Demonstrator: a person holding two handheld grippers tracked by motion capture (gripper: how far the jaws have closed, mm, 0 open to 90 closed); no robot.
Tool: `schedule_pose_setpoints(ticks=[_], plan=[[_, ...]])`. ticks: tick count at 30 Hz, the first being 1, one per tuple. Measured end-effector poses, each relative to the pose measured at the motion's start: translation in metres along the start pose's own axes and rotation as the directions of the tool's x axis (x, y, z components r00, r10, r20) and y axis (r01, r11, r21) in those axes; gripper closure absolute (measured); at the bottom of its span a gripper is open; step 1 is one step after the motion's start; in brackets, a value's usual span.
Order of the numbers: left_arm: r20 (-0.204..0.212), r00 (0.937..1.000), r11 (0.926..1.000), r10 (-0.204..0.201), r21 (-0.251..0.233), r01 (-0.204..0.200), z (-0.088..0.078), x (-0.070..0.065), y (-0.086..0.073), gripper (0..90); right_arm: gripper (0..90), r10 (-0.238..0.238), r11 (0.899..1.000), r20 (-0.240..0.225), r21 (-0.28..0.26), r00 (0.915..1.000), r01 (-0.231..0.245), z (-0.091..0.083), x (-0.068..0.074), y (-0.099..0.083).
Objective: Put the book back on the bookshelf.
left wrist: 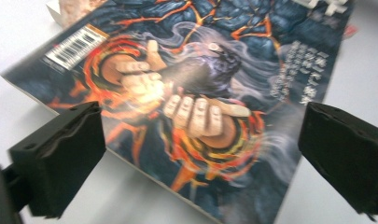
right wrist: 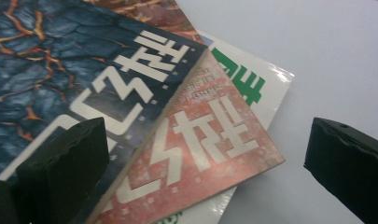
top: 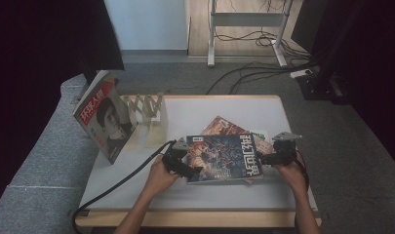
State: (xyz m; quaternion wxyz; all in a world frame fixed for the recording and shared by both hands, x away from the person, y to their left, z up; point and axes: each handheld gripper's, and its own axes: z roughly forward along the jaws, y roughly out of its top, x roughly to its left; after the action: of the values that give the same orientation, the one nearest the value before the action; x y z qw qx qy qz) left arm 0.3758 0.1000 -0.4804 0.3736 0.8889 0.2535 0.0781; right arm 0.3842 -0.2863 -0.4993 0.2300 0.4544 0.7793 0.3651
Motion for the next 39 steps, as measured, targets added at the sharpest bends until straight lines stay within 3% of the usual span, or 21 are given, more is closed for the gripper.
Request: schedule_pose_setpoints(ticks=[10, 19, 22, 27, 31, 39], plan=[[0.006, 0.9997, 0.9996, 0.023, -0.017, -0.023, 0.008, 0.017, 0.027, 0.0, 0.0, -0.012, 1.000, -0.023, 0.001, 0.9997, 0.012, -0.006, 0.012, -0.007], [-0.010, 0.9983, 0.9982, 0.058, 0.012, -0.058, 0.020, 0.027, 0.041, 0.0, 0.0, -0.033, 0.999, -0.041, -0.013, 0.9986, 0.032, -0.014, 0.022, -0.009], [-0.014, 0.9987, 0.9988, 0.049, -0.006, -0.049, 0.023, 0.032, 0.042, 0.0, 0.0, -0.039, 0.999, -0.041, -0.017, 0.9984, 0.039, -0.017, 0.025, -0.010], [-0.035, 0.9968, 0.9968, 0.072, 0.038, -0.071, 0.031, 0.040, 0.043, 0.0, 0.0, -0.050, 0.999, -0.048, -0.020, 0.9976, 0.049, -0.022, 0.030, -0.013], [-0.042, 0.9966, 0.9964, 0.071, 0.050, -0.069, 0.038, 0.046, 0.046, 0.0, 0.0, -0.059, 0.998, -0.054, -0.023, 0.9968, 0.057, -0.025, 0.035, -0.016], [-0.029, 0.9994, 0.9992, 0.019, 0.036, -0.018, 0.047, 0.064, 0.044, 0.0, 0.0, -0.060, 0.998, -0.059, -0.024, 0.9965, 0.058, -0.033, 0.042, -0.025]])
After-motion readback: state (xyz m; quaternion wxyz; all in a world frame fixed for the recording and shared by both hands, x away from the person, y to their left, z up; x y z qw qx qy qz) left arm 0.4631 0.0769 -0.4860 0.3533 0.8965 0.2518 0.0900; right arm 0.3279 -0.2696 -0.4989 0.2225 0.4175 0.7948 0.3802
